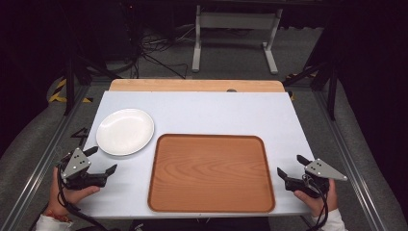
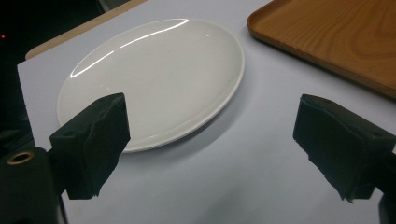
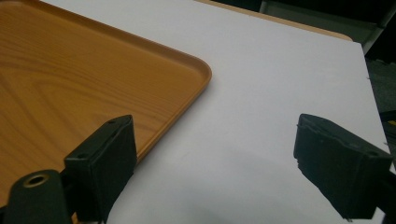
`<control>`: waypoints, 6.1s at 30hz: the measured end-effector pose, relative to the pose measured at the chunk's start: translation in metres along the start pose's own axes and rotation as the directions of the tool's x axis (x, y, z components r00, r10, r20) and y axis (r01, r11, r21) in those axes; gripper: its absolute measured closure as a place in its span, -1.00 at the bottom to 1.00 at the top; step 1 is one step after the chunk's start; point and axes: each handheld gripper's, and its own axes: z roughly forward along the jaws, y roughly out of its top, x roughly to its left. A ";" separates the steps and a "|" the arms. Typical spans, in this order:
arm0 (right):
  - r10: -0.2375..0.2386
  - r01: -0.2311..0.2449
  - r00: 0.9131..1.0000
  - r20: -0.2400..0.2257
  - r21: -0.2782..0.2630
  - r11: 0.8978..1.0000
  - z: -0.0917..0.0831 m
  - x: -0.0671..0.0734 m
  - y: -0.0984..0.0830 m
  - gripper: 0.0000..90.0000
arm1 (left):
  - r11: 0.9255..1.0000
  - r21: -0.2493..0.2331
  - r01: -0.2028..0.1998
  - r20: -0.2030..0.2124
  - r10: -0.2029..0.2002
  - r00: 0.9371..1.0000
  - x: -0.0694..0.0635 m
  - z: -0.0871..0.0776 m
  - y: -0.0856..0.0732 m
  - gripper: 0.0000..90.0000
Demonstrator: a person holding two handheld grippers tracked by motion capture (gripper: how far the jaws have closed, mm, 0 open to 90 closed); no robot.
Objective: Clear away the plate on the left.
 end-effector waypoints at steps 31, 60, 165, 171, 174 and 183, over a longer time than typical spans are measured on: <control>-0.002 0.002 1.000 -0.009 0.014 1.000 0.003 0.001 -0.002 -0.70 | 0.793 0.421 -0.441 -0.128 0.533 0.836 -0.023 0.071 0.030 -0.32; -0.016 0.017 1.000 -0.010 0.017 1.000 0.002 0.000 -0.002 -0.70 | 0.664 0.452 -0.595 -0.137 0.711 0.690 -0.047 0.073 0.039 0.94; -0.007 0.007 1.000 -0.008 0.019 1.000 0.001 -0.002 -0.003 -0.70 | 0.480 -0.083 -0.874 0.140 0.873 0.466 -0.238 0.078 0.117 0.93; -0.011 0.012 1.000 -0.010 0.021 1.000 0.001 -0.002 -0.003 -0.70 | 0.498 -0.089 -0.862 0.154 0.862 0.482 -0.238 0.080 0.116 0.94; -0.011 0.011 1.000 -0.010 0.022 1.000 0.001 -0.002 -0.003 -0.70 | 0.523 -0.101 -0.847 0.173 0.847 0.502 -0.235 0.081 0.114 0.94; -0.014 0.014 1.000 -0.015 0.025 1.000 0.001 -0.001 -0.003 -0.70 | 0.547 -0.092 -0.832 0.233 0.824 0.516 -0.232 0.087 0.110 0.86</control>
